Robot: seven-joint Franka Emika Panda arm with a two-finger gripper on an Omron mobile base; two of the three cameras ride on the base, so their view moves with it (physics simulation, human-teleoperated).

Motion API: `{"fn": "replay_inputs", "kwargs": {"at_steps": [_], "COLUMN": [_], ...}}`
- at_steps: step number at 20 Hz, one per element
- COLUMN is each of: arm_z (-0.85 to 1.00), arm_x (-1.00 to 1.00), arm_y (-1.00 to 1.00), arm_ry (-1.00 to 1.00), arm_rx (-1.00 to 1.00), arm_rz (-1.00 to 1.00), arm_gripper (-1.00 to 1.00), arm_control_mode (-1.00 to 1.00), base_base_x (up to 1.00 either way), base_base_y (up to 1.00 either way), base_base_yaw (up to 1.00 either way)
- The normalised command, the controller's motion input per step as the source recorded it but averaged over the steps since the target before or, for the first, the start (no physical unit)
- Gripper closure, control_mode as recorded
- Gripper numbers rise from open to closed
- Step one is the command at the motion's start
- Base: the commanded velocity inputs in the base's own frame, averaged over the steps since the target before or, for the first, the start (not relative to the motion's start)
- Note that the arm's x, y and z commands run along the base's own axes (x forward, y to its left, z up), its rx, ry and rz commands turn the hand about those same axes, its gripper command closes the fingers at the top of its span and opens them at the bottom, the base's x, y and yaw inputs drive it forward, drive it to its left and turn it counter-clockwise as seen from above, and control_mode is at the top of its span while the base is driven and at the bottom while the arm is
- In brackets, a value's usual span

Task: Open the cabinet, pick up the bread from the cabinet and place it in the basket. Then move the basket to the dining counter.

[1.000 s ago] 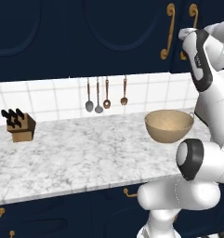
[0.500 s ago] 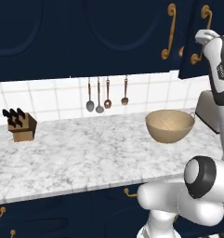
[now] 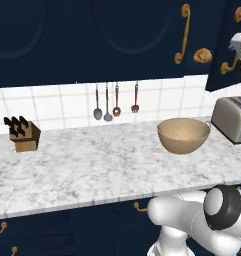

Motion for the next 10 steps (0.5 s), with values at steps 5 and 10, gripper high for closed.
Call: {"fn": "replay_inputs", "kwargs": {"at_steps": [5, 10], "arm_z": [0.00, -0.14], "arm_x": [-0.50, -0.23], "arm_y": [-1.00, -1.00], "arm_ry": [0.00, 0.00], "arm_rx": [0.17, 0.02], "arm_rz": [-0.02, 0.01], "arm_gripper": [1.00, 1.00], "arm_control_mode": [-1.00, -1.00], "base_base_x": [0.00, 0.00], "base_base_y": [0.00, 0.00], "base_base_yaw": [0.00, 0.00]}}
